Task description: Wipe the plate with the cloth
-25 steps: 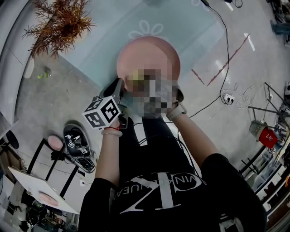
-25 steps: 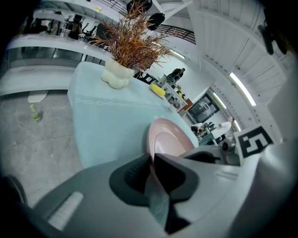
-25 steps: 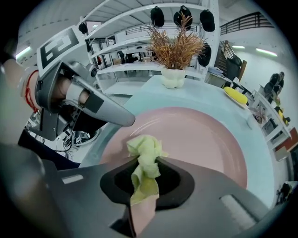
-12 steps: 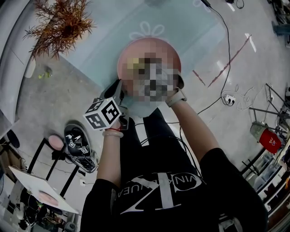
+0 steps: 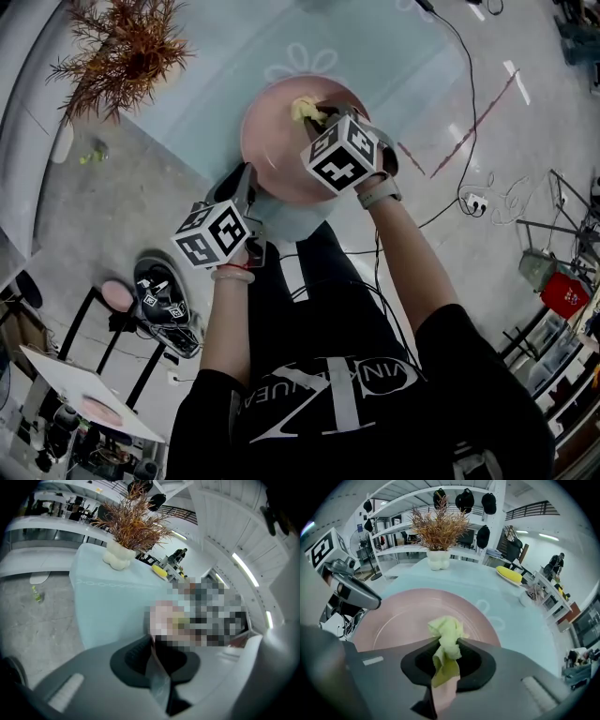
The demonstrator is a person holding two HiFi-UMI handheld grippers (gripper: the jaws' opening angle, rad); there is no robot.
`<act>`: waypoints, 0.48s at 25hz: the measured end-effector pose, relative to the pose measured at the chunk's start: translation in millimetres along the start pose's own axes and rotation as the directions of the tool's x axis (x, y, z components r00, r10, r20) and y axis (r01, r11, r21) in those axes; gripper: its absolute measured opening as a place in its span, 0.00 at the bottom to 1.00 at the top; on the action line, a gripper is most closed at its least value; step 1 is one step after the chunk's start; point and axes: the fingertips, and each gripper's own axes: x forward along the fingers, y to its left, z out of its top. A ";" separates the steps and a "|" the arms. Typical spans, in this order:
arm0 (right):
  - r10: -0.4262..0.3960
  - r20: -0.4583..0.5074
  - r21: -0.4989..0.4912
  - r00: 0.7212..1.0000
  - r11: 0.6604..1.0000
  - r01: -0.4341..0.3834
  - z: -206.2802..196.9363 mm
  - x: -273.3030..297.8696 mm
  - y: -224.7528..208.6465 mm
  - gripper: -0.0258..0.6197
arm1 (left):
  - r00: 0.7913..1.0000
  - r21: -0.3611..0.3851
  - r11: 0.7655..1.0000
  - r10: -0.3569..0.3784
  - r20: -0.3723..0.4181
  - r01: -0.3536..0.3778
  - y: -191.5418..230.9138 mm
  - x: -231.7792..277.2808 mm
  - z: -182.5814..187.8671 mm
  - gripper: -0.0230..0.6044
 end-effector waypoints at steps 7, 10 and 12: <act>-0.050 -0.051 -0.001 0.997 0.999 0.050 -31.3 -12.7 -6.6 0.15 | 1.000 0.011 1.000 0.000 -0.009 0.000 2.1 0.9 -0.3 0.04; -0.053 -0.066 0.006 0.996 0.999 0.053 -43.9 -20.8 -2.1 0.15 | 1.000 0.018 1.000 -0.002 -0.014 0.002 -0.2 0.4 -0.9 0.04; -0.050 -0.076 0.011 0.996 0.999 0.050 -51.4 -25.5 3.4 0.15 | 1.000 0.020 1.000 -0.003 -0.015 0.004 -0.7 0.0 -1.1 0.04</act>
